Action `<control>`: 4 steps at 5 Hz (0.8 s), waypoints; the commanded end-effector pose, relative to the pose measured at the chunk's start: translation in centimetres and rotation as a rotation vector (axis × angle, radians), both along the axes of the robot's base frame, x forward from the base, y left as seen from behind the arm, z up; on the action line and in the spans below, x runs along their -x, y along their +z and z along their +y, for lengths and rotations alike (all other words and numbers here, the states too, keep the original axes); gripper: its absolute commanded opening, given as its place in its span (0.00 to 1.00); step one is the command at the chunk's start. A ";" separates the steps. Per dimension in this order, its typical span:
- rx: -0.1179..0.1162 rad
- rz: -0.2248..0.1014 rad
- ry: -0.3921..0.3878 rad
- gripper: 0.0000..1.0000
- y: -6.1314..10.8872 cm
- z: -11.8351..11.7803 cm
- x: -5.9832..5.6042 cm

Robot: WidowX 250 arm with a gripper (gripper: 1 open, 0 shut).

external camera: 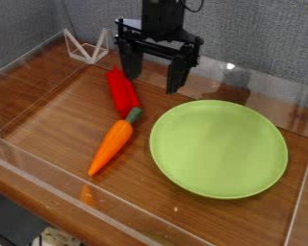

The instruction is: Put the red object on the right side

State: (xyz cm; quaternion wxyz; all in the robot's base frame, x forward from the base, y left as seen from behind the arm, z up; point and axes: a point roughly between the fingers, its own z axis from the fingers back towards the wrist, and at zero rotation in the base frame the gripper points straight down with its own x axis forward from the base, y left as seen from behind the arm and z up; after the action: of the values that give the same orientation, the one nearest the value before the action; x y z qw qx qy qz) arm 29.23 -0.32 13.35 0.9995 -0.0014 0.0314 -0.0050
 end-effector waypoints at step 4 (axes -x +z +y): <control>0.044 -0.039 0.477 1.00 -5.9 8.7 -3.5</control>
State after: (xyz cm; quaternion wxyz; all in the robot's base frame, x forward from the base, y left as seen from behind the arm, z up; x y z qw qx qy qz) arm 32.12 7.66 5.77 0.9737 -0.0311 0.0398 0.2221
